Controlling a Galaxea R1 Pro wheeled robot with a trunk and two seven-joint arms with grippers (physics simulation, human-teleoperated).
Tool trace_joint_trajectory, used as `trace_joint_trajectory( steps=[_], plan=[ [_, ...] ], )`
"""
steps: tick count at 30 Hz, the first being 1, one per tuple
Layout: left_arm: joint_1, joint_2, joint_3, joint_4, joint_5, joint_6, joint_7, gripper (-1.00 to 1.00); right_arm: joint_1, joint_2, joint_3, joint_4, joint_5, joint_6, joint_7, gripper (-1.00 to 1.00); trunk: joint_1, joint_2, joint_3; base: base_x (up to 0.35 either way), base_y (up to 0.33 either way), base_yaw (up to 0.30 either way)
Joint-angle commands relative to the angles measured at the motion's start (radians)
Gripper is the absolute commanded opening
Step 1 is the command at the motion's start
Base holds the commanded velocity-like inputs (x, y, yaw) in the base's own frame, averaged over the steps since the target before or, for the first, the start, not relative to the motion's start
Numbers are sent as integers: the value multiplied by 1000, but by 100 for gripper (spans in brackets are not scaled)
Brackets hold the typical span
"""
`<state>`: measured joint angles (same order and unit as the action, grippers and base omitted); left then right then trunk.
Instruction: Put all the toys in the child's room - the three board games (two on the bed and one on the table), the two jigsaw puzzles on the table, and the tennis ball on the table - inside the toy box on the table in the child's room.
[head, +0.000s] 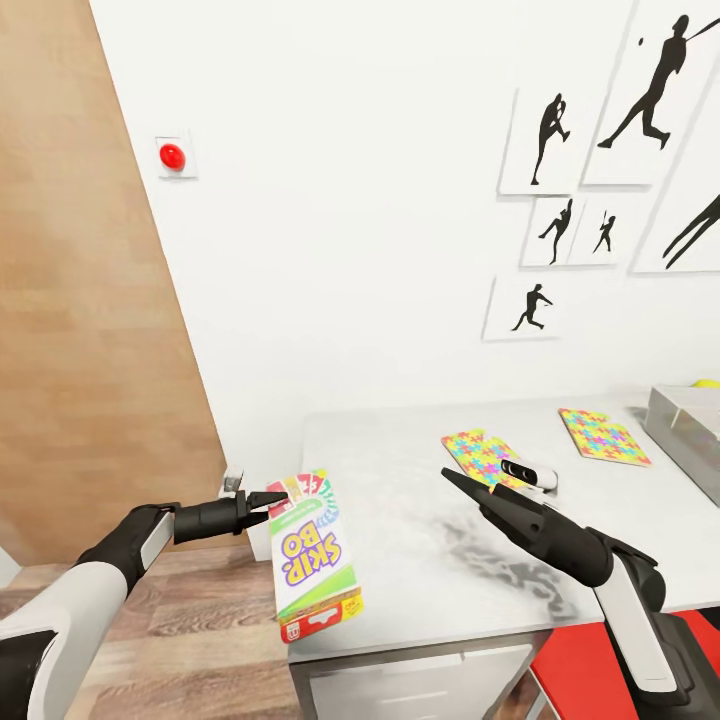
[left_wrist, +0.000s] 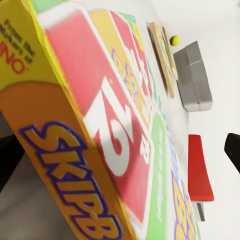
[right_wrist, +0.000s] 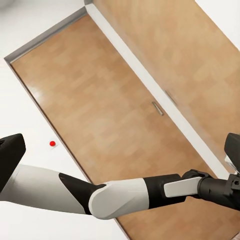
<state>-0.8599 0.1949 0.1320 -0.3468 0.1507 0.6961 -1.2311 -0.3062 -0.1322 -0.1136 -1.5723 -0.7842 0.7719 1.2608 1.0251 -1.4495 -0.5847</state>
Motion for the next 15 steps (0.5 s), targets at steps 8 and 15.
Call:
trace_joint_trajectory(
  steps=[8, 15],
  plan=[
    [0, 0, 3, 0, 1, 8, -2, 100, -1, 3, 0, 0, -3, 7, 0, 100, 0, 0, -1, 0, 0, 0],
    [0, 0, 2, 0, 1, 9, -2, -100, -1, 3, 0, 0, -3, 7, 0, 100, 0, 0, -1, 0, 0, 0]
  ],
)
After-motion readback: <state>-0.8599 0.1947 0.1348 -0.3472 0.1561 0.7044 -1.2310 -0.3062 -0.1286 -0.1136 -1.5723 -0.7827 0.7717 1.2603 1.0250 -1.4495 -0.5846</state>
